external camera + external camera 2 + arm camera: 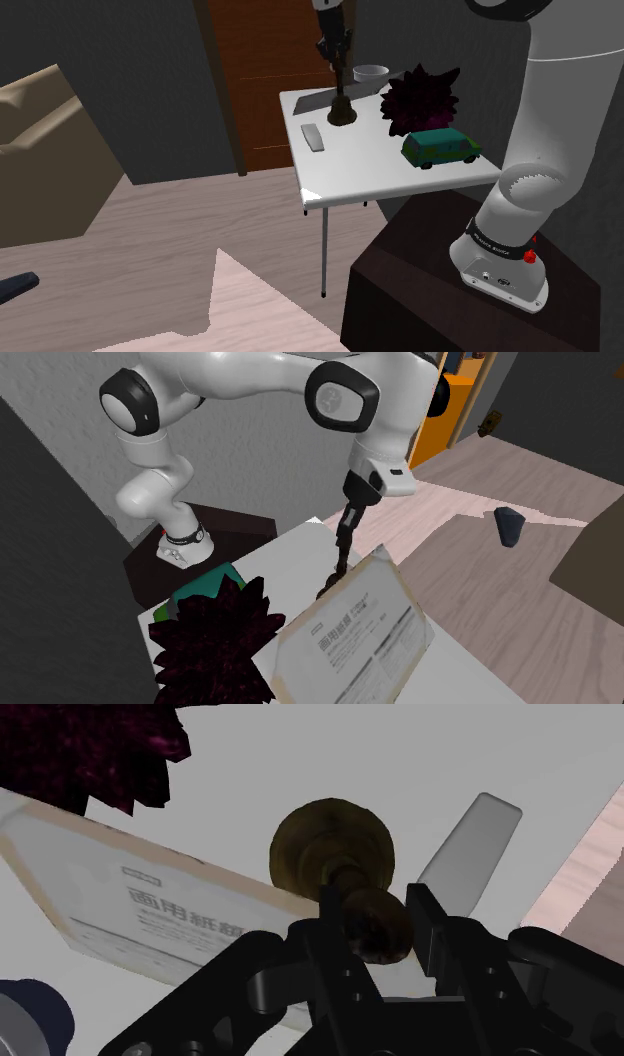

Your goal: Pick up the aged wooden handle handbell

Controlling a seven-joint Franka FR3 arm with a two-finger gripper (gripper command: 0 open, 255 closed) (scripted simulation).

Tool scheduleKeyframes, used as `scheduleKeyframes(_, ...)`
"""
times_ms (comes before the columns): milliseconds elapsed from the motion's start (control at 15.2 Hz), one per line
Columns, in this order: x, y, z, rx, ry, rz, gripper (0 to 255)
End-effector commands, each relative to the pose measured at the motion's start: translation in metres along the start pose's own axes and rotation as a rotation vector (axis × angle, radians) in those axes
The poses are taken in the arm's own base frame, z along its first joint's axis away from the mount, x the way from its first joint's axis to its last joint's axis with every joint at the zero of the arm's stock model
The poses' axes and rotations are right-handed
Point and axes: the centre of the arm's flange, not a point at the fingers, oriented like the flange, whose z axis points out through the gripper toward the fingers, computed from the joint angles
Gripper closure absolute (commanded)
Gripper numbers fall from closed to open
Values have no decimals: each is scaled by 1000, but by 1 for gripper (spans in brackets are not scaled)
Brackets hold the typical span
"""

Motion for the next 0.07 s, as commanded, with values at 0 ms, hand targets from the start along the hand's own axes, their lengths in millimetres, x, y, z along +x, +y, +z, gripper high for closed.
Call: scheduleKeyframes(0,0,1,-4,0,0,0,255)
